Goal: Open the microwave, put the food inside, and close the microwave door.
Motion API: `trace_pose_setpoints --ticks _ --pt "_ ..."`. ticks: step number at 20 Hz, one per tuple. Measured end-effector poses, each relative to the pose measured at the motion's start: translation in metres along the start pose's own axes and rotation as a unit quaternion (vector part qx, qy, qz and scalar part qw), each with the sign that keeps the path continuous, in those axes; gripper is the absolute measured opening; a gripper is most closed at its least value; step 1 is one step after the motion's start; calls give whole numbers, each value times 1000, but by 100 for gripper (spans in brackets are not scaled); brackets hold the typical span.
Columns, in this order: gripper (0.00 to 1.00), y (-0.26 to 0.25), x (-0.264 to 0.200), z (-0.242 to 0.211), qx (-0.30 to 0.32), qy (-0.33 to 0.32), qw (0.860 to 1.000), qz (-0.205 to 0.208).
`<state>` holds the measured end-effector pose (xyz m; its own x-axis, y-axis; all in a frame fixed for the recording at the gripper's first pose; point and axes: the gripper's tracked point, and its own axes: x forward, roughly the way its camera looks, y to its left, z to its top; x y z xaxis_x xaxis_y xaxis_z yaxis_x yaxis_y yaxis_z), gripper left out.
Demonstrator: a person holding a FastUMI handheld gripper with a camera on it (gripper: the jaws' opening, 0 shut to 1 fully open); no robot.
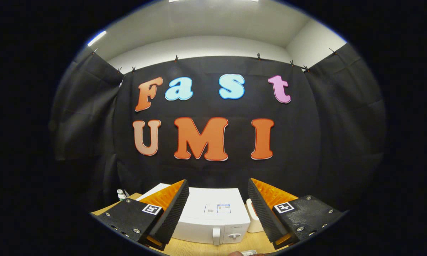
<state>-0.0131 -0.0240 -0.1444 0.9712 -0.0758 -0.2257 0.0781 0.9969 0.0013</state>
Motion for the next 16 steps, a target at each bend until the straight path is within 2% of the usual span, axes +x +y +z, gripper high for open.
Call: trace_pose_setpoints --ticks 7,12,16 --pt "97 9 16 -111 -15 83 996 0" --pt "86 15 26 -188 -7 154 988 7" --pt "82 13 39 -241 -11 199 980 -1"
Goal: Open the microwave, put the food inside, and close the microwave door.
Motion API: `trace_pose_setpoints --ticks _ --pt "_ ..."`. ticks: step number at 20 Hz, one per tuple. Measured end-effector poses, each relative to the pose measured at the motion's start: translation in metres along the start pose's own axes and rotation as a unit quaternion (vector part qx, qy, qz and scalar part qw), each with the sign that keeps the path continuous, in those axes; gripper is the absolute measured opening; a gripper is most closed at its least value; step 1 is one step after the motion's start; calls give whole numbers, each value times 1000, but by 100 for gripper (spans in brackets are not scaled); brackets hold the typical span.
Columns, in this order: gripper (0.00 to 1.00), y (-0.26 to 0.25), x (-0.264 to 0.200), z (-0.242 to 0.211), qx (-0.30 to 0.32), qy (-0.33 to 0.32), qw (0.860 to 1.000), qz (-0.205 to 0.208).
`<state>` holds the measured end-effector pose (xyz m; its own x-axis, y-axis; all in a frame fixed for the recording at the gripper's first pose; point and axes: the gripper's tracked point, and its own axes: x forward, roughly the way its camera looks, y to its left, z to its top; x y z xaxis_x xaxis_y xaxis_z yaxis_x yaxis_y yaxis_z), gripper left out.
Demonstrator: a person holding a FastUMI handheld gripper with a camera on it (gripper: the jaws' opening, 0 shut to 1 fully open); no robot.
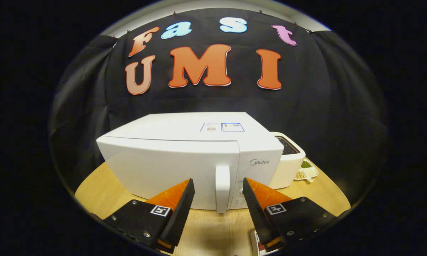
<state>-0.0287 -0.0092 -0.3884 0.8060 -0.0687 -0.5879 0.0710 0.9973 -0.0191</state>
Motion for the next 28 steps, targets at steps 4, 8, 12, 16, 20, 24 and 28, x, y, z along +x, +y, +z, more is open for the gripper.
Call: trace_pose_setpoints --ticks 4,8,12,16,20,24,28 --pt "66 -4 19 -25 -2 28 1000 -12" --pt "50 -7 32 -30 16 36 999 -29" --pt "24 -8 31 -39 37 60 997 -44" --pt "19 -8 25 -37 46 70 995 -52" --pt "17 -9 20 -38 46 77 994 -67" --pt "17 -7 10 -38 49 79 992 -81" --pt "15 1 -7 -44 48 73 992 -85"
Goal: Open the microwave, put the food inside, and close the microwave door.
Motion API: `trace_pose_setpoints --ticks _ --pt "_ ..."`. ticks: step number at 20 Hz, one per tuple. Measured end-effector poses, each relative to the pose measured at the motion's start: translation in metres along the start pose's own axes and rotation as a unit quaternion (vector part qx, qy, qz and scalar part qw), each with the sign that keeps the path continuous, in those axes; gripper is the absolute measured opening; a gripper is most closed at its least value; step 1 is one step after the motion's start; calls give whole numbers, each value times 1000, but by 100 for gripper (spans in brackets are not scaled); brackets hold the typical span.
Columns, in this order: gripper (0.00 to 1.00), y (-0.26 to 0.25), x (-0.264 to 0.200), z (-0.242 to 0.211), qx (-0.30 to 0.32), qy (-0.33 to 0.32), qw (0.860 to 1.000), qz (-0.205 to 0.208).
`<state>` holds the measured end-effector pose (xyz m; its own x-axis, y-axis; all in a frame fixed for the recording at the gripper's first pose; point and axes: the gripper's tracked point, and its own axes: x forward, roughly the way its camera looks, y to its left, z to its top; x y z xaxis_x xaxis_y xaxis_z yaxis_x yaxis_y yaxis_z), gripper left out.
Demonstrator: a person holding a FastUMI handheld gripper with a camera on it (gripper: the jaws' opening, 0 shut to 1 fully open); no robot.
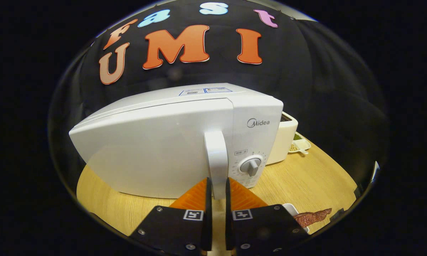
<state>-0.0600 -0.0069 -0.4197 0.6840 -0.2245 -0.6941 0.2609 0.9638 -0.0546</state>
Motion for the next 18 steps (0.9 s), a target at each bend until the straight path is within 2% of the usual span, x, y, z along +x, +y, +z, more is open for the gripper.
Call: trace_pose_setpoints --ticks 2,3,4,6,9,10,12,14,16,18 --pt "1 -19 6 -12 -48 6 998 -43" --pt "1 -21 8 -19 -28 25 998 -46" --pt "2 -7 5 -14 15 23 999 -20" --pt "2 -10 5 6 44 -16 999 -20" --pt "16 2 3 2 54 -1 998 25" --pt "25 3 4 9 50 -11 998 31" --pt "35 -2 10 27 50 -32 998 25" --pt "37 5 18 36 64 -37 996 40" --pt "36 -1 22 33 38 -40 998 27" --pt "25 0 22 35 9 -53 998 15"
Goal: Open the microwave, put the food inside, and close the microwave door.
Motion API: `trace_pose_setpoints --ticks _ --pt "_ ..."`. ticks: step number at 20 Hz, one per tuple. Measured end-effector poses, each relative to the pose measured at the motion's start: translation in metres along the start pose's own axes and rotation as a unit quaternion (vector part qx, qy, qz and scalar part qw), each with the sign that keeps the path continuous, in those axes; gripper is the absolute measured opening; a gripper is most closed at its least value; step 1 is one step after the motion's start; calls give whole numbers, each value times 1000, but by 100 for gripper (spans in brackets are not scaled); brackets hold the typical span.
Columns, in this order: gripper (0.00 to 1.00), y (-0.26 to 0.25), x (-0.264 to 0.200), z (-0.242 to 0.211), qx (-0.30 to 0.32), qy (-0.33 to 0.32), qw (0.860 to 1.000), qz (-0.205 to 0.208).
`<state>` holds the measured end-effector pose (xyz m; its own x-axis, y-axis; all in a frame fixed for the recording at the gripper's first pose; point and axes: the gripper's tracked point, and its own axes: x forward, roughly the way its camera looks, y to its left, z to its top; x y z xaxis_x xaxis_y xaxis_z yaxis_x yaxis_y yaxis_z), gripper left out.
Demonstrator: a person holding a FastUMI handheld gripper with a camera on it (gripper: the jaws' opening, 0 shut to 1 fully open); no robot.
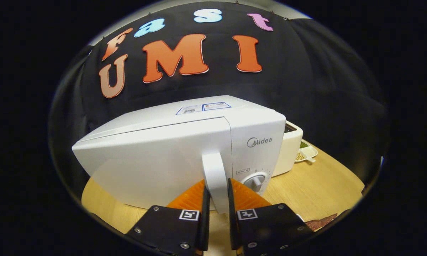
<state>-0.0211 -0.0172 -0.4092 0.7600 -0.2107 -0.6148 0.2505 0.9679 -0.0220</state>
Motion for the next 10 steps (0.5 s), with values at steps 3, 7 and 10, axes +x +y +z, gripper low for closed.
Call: trace_pose_setpoints --ticks 3,7,10 --pt "11 -1 -3 -4 -10 17 1000 -15" --pt "6 -1 -10 -7 -4 20 1000 -19" --pt "5 -1 -35 -14 -44 -4 999 -19"
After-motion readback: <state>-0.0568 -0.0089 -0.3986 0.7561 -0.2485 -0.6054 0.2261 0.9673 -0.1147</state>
